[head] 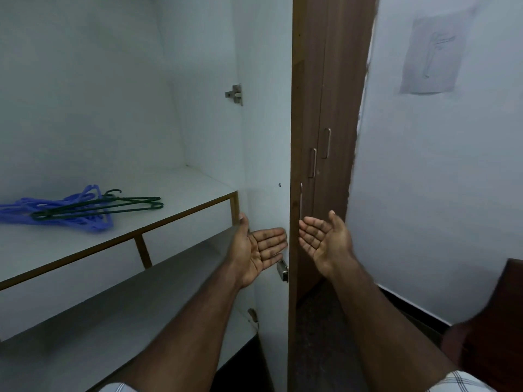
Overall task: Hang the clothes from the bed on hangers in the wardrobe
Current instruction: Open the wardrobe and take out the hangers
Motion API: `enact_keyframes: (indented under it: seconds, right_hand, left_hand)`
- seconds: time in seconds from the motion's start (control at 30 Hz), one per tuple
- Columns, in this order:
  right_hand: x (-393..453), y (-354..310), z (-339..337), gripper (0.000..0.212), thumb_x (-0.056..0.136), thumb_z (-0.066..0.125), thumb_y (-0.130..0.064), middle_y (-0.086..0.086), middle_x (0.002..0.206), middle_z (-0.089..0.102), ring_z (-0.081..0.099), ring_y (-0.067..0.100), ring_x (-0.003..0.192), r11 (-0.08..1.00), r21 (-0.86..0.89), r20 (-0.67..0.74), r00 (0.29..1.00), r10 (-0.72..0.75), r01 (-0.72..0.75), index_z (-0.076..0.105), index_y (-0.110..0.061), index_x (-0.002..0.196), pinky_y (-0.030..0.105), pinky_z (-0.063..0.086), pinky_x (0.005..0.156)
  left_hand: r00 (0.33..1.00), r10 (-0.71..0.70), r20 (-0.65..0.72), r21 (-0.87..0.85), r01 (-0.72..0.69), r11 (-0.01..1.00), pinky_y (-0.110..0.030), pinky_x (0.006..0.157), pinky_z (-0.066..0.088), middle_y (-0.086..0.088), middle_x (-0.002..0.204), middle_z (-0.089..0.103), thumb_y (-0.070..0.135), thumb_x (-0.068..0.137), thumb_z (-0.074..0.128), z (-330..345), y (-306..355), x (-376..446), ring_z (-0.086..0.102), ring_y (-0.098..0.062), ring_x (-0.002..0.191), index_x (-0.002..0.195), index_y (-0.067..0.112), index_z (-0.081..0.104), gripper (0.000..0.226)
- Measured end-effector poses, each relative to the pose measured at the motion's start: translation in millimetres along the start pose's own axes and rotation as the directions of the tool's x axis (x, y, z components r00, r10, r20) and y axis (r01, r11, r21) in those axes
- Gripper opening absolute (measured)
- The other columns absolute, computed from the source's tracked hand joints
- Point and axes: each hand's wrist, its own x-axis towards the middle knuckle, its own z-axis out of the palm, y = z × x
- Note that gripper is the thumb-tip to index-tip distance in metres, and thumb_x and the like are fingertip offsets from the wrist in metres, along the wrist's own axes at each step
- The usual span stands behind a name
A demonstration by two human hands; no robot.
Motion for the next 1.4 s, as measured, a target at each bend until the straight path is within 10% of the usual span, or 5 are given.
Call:
enact_keyframes:
  seconds: [0.5, 1.4]
  right_hand:
    - [16.1, -45.9, -57.9, 0.065, 0.103, 0.032, -0.054, 0.016, 0.111, 0.074, 0.071, 0.028, 0.106, 0.990, -0.050, -0.090, 0.986, -0.139, 0.135, 0.065, -0.001, 0.120, 0.040, 0.052, 0.098]
    - [83.8, -71.8, -97.5, 0.063, 0.105, 0.031, -0.053, 0.011, 0.110, 0.075, 0.072, 0.021, 0.105, 0.977, -0.143, 0.122, 0.983, -0.139, 0.156, 0.067, -0.003, 0.118, 0.042, 0.050, 0.104]
  left_hand:
    - [0.983, -0.070, 0.170, 0.012, 0.069, 0.998, -0.044, 0.112, 0.042, -0.012, 0.129, 0.067, 0.080, 0.091, 0.015, 82.0, -12.1, 90.0, 0.062, -0.026, 0.124, 0.133, 0.003, 0.060, 0.100]
    - [0.997, 0.057, -0.054, -0.036, -0.059, 0.998, -0.044, 0.113, 0.042, -0.014, 0.124, 0.070, 0.075, 0.095, 0.016, 113.9, -20.3, 144.1, 0.066, -0.026, 0.119, 0.130, 0.001, 0.063, 0.095]
